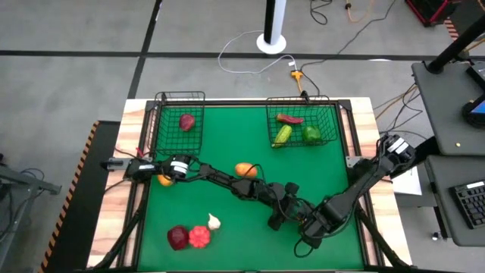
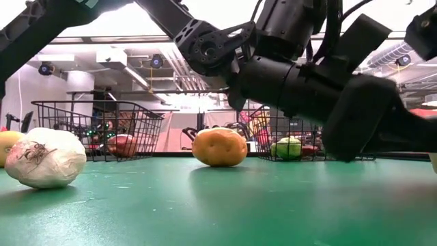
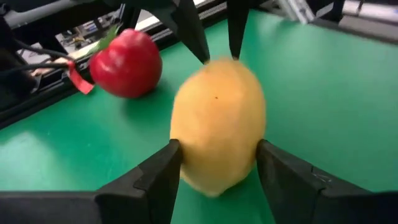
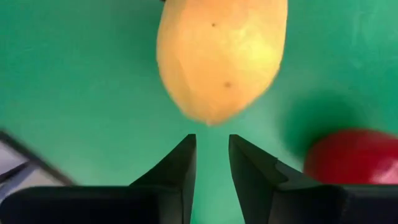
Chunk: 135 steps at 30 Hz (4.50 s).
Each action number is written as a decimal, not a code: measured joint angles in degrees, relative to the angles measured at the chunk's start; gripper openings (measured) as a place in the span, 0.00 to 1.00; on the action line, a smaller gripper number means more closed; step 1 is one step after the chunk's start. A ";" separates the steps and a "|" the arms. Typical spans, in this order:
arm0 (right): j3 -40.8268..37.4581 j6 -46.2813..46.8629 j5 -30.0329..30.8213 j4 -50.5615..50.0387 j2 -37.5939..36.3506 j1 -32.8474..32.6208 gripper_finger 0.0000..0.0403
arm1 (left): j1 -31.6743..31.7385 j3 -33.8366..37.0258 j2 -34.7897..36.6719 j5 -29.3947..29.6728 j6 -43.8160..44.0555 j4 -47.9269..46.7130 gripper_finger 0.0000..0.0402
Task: Sort produce into baskets
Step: Put the right yellow lemon into the left wire basket
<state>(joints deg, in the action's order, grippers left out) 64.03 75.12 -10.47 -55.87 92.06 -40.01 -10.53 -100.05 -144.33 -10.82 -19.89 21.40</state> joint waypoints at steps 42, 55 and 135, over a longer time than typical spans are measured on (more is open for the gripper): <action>-0.55 -0.90 7.86 -0.42 0.28 0.68 0.14 | 0.32 -0.44 2.55 -4.70 -4.53 -9.48 0.72; -0.06 4.86 13.45 -6.32 -13.04 0.52 0.08 | 0.87 -0.50 6.99 -3.70 -11.63 -13.50 0.72; -2.45 -3.99 24.04 5.26 -15.80 0.15 0.08 | -0.09 -0.10 7.65 -4.96 -8.91 -18.51 0.37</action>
<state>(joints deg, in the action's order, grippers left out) 61.58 71.13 13.57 -50.61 76.26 -39.86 -10.62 -100.15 -136.68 -15.77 -28.80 2.89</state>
